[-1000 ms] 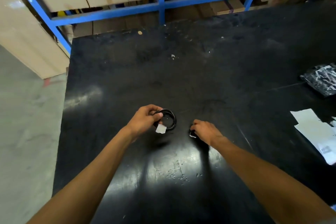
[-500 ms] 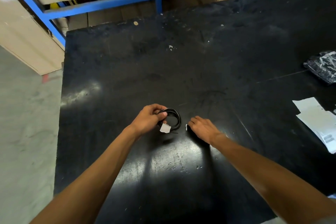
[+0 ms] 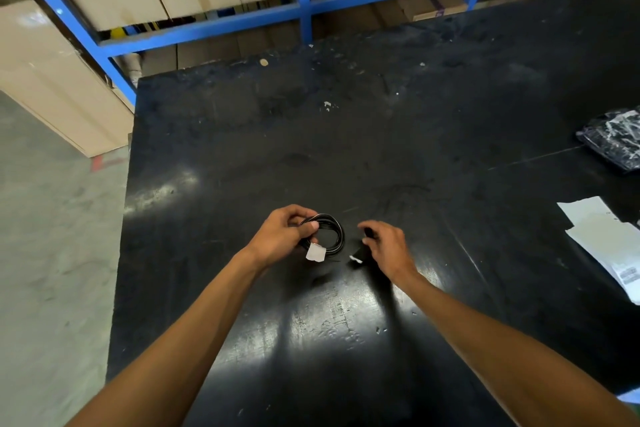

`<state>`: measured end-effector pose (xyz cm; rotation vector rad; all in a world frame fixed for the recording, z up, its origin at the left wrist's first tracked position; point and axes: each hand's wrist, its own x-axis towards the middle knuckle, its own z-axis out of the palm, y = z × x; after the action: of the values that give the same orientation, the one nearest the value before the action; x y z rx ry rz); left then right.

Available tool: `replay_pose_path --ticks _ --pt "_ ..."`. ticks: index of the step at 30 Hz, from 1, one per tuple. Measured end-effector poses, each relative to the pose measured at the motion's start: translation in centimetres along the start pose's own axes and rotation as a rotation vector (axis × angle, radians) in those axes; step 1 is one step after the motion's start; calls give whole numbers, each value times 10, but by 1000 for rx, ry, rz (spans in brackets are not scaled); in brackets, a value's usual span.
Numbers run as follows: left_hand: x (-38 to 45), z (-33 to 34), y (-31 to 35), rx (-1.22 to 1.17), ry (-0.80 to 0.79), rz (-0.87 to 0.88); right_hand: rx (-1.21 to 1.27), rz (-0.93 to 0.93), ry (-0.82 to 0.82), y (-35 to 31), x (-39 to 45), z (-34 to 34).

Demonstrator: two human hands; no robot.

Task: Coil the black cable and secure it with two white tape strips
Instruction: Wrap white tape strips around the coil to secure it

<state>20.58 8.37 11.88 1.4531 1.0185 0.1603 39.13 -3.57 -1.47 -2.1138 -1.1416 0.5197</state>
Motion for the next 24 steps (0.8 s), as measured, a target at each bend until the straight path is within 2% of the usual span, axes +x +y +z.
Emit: replay_pose_path --ticks 5,8,18,20,24 --pt "-6 -3 15 -43 17 56 402 -20 212 -69 21 -25" --pt "-13 -5 29 -105 41 111 574 -12 250 -101 34 -44" --pt "-46 -25 79 -128 101 302 626 -276 51 -161 38 -96" --pt "-55 -25 87 -115 124 345 647 -270 26 -169 37 -103" --pt "-68 -25 96 -44 131 446 770 -134 -105 -184 37 -117"
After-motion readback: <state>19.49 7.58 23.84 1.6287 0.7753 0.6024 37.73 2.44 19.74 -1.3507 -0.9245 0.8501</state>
